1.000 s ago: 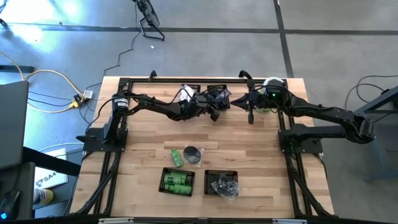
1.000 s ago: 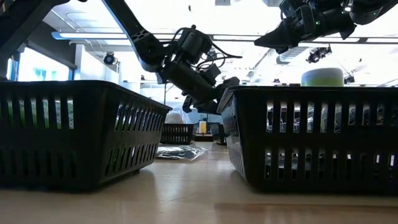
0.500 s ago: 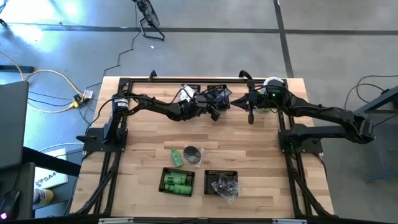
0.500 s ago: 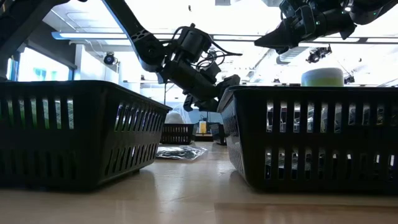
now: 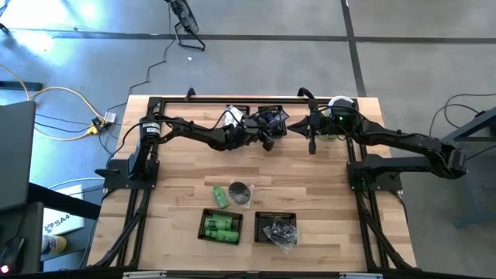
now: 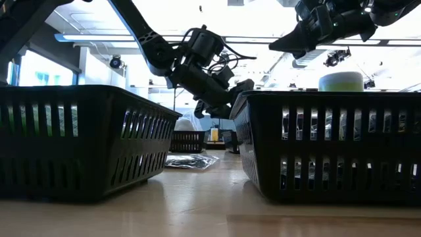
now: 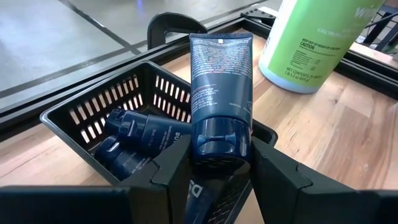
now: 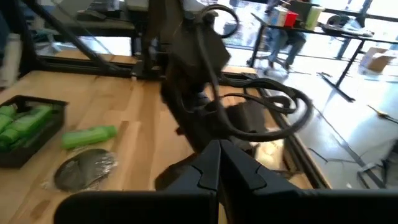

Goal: Pick & Place Travel size toiletries
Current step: Put the blue shave cream into the top right black bin

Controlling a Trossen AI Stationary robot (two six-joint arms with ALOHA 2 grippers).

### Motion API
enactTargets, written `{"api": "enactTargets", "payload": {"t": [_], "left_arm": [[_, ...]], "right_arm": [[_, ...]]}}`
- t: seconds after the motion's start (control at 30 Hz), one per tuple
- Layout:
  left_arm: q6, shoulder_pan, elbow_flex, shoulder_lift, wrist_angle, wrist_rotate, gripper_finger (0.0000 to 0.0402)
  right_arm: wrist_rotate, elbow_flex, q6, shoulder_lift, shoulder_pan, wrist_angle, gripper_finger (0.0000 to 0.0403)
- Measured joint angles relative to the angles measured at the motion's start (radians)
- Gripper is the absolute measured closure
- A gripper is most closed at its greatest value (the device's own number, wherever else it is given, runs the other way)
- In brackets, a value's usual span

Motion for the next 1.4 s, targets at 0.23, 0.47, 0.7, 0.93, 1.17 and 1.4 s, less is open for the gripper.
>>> {"api": "enactTargets", "payload": {"t": [0.23, 0.47, 0.7, 0.93, 1.17, 1.4], "left_arm": [[0.0, 0.0, 0.0, 0.0, -0.001, 0.001, 0.0261], [0.0, 0.0, 0.0, 0.0, 0.0, 0.002, 0.0261], [0.019, 0.0, 0.0, 0.0, 0.007, 0.002, 0.0261], [0.024, 0.0, 0.0, -0.001, 0.003, -0.002, 0.0261], [-0.015, 0.0, 0.0, -0.001, 0.012, -0.06, 0.0261], [-0.052, 0.007, 0.0, -0.001, -0.001, -0.025, 0.0261]], "right_arm": [[0.119, 0.0, -0.005, 0.0, 0.0, -0.001, 0.04], [0.138, 0.0, -0.007, 0.0, 0.0, 0.0, 0.04], [0.137, 0.0, -0.007, 0.0, 0.0, 0.0, 0.04], [0.137, 0.0, -0.007, 0.0, 0.0, 0.0, 0.04], [0.137, 0.0, -0.007, 0.0, 0.0, 0.0, 0.04], [0.137, 0.0, -0.007, 0.0, 0.0, 0.0, 0.04]]}}
